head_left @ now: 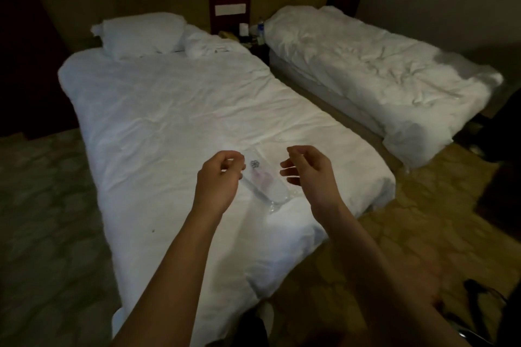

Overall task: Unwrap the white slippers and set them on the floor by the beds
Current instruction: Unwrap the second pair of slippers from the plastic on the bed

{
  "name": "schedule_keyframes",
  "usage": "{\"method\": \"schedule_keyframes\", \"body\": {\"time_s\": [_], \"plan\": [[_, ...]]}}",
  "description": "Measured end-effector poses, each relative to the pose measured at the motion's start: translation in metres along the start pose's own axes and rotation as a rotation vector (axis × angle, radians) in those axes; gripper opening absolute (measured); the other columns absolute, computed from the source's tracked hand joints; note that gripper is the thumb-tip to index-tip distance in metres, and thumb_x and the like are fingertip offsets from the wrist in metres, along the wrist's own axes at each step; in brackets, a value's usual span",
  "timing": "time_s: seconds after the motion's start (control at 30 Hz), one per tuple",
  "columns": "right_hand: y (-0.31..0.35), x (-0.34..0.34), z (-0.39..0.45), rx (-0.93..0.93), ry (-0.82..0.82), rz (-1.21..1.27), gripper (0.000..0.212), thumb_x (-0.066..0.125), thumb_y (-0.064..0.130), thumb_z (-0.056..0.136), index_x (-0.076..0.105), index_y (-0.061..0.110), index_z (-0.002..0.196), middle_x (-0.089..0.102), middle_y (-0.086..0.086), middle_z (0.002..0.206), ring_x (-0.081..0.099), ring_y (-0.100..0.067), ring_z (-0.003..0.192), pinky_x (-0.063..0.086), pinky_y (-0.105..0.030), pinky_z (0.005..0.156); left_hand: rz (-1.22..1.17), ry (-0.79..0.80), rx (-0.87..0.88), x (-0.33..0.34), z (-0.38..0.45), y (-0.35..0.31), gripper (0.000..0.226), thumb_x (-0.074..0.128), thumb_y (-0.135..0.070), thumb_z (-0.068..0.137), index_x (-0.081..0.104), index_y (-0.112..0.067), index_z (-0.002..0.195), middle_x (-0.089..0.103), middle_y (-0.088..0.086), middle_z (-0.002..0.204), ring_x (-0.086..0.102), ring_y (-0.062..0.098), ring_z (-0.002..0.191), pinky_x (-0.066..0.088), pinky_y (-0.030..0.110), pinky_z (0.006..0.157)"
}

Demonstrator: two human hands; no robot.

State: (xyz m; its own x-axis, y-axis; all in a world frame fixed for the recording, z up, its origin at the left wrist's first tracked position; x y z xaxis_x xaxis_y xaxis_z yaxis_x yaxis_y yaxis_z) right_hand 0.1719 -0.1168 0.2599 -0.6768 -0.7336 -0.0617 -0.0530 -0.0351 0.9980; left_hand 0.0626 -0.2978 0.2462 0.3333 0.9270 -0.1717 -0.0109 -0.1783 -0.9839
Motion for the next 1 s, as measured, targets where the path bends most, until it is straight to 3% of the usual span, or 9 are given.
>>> {"method": "schedule_keyframes", "body": {"time_s": [0.2,0.4,0.57,0.9,1.0], "plan": [[-0.035,-0.012,0.073,0.07,0.023,-0.098,0.019,0.054,0.024,0.097,0.065,0.013,0.108,0.072,-0.006,0.085,0.072,-0.022,0.08,0.055,-0.031,0.07,-0.023,0.022,-0.098,0.058,0.058,0.033,0.009,0.058,-0.028,0.093,0.065,-0.032,0.089,0.073,-0.002,0.095,0.07,0.015,0.085,0.051,0.027,0.072],[-0.071,-0.002,0.162,0.143,0.103,-0.162,0.012,0.056,0.026,0.096,0.065,0.022,0.101,0.074,-0.004,0.086,0.073,-0.022,0.08,0.058,-0.034,0.073,-0.005,-0.05,-0.206,0.092,0.125,0.063,0.018,0.057,-0.029,0.094,0.066,-0.019,0.105,0.072,0.004,0.102,0.069,0.02,0.09,0.055,0.037,0.084],[-0.102,0.001,0.215,0.2,0.154,-0.203,0.018,0.055,0.027,0.096,0.065,0.017,0.107,0.073,-0.004,0.09,0.072,-0.022,0.083,0.057,-0.03,0.071,0.031,-0.101,-0.264,0.109,0.167,0.083,0.019,0.055,-0.027,0.095,0.067,-0.018,0.106,0.071,0.006,0.107,0.067,0.025,0.098,0.054,0.043,0.091],[-0.199,0.011,0.257,0.372,0.335,-0.324,0.022,0.056,0.021,0.095,0.061,0.009,0.113,0.07,-0.004,0.088,0.068,-0.014,0.071,0.053,-0.025,0.063,0.116,-0.213,-0.486,0.136,0.176,0.172,0.029,0.058,-0.033,0.09,0.066,-0.018,0.114,0.07,0.005,0.108,0.066,0.025,0.1,0.054,0.046,0.092],[-0.238,0.01,0.263,0.448,0.397,-0.374,0.028,0.057,0.023,0.094,0.059,0.009,0.118,0.07,-0.009,0.099,0.068,-0.016,0.073,0.051,-0.026,0.063,0.111,-0.27,-0.592,0.149,0.163,0.205,0.038,0.062,-0.035,0.09,0.059,-0.018,0.124,0.068,0.007,0.116,0.066,0.023,0.1,0.055,0.04,0.089]]}}
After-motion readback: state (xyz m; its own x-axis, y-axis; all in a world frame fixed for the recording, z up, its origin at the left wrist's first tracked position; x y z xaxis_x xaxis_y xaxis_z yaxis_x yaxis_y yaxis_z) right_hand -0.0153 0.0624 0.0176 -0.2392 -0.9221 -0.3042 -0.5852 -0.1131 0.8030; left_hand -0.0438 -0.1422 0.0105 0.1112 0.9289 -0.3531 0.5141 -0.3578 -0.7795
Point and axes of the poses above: each hand's wrist, its own z-axis towards the middle knuckle, its own x-axis out of the palm, y = z × x, the point moved 10 cm from there along z, towards the middle knuckle
